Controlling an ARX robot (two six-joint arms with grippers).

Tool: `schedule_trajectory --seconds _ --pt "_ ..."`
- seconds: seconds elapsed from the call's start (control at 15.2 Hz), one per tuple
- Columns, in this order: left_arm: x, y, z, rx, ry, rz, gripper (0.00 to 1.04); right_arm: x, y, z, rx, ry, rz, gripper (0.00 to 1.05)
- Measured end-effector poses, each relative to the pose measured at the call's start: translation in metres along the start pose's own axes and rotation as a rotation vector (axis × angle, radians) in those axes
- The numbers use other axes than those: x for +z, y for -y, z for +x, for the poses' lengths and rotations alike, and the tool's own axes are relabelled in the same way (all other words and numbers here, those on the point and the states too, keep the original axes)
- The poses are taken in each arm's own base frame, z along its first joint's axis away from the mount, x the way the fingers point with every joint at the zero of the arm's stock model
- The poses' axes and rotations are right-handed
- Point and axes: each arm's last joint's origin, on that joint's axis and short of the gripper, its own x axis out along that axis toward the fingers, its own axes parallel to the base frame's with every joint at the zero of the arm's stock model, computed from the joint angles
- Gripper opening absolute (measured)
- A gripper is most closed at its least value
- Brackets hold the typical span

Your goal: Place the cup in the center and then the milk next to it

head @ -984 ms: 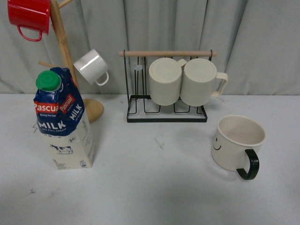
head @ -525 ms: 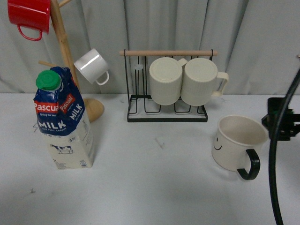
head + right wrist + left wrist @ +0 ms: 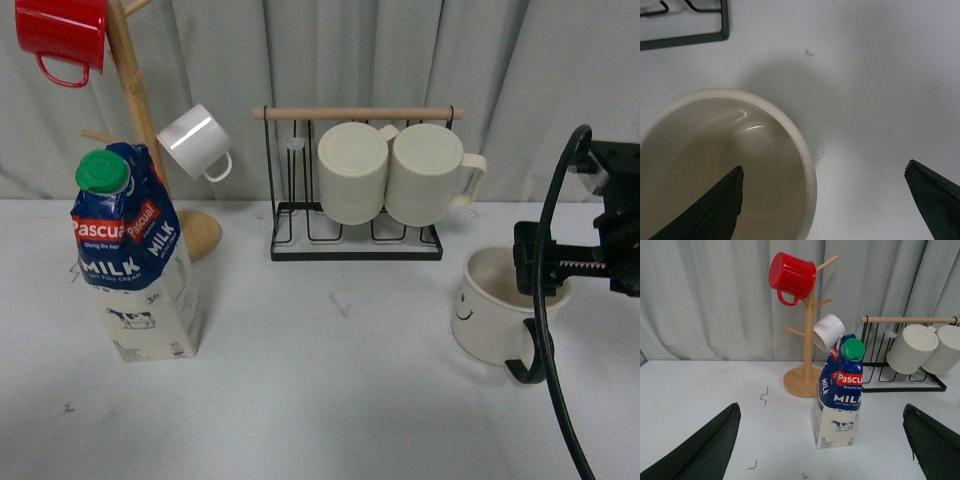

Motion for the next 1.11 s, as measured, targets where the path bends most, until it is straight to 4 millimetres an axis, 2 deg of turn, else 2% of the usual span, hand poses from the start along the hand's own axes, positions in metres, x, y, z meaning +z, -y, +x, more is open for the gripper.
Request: schedule_trajectory --seconds 0.13,0.26,0.33,0.52,0.66,0.79,0.92,0.98,1.11 --pt "0.000 0.000 0.000 0.000 0.000 0.000 0.98 -0.005 0.000 0.011 -0.007 -0.040 0.019 0.97" --pt "0.000 0.000 0.000 0.000 0.000 0.000 0.98 -0.002 0.000 0.011 -0.007 -0.031 0.026 0.78" --pt "0.000 0.000 0.000 0.000 0.000 0.000 0.98 -0.001 0.000 0.011 -0.010 -0.024 0.026 0.63" --pt "0.000 0.000 0.000 0.000 0.000 0.000 0.98 -0.001 0.001 0.011 -0.013 -0.023 0.027 0.32" --pt "0.000 0.000 0.000 0.000 0.000 0.000 0.98 0.000 0.002 0.010 -0.004 -0.020 0.036 0.06" --pt "0.000 0.000 0.000 0.000 0.000 0.000 0.98 0.007 -0.001 -0.005 0.009 0.005 0.030 0.03" --pt "0.000 0.000 0.000 0.000 0.000 0.000 0.98 0.014 -0.015 -0.023 0.038 0.036 0.010 0.03" --pt "0.000 0.000 0.000 0.000 0.000 0.000 0.98 0.014 -0.024 -0.027 0.051 0.038 -0.003 0.03" --pt "0.000 0.000 0.000 0.000 0.000 0.000 0.98 0.010 -0.057 -0.028 0.070 0.006 -0.038 0.03"
